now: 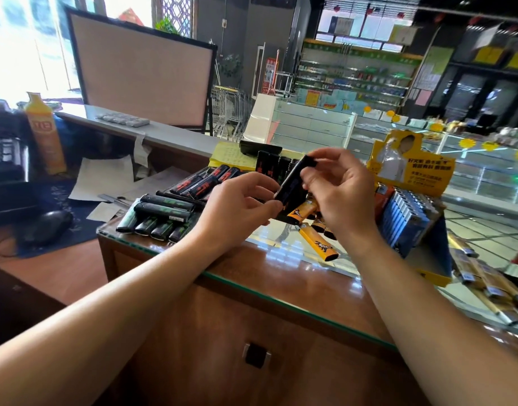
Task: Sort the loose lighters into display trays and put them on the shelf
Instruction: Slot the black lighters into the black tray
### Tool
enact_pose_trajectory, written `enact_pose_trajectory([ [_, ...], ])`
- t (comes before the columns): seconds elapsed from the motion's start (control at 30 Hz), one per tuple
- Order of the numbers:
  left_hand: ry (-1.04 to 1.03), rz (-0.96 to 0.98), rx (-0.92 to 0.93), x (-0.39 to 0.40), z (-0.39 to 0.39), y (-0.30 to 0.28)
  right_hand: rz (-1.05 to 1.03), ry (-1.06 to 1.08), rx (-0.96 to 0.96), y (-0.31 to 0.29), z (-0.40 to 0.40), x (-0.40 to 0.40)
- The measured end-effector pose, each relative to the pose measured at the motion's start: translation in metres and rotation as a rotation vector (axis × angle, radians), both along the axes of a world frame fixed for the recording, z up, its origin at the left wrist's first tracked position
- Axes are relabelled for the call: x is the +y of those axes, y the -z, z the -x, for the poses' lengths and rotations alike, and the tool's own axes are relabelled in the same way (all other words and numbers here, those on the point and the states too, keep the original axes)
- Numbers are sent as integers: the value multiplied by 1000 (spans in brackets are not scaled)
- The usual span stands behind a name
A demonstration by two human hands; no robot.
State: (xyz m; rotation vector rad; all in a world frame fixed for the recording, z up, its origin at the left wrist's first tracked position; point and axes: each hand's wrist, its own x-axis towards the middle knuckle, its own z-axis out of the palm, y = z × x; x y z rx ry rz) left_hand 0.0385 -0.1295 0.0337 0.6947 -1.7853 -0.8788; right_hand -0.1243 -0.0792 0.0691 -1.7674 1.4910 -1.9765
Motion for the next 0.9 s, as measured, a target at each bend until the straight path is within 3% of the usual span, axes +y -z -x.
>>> enact_pose_trajectory([
  [0.13, -188, 377, -222, 5, 1, 2, 103, 168, -40, -7, 22, -1],
  [0.23, -223, 515, -375, 2, 4, 0, 102, 262, -2, -4, 30, -6],
  [0.6, -314, 551, -652, -16, 13, -3, 22, 353, 218, 5, 39, -16],
  [0.9, -294, 534, -629, -22, 14, 2, -134, 387, 440, 18, 32, -33],
])
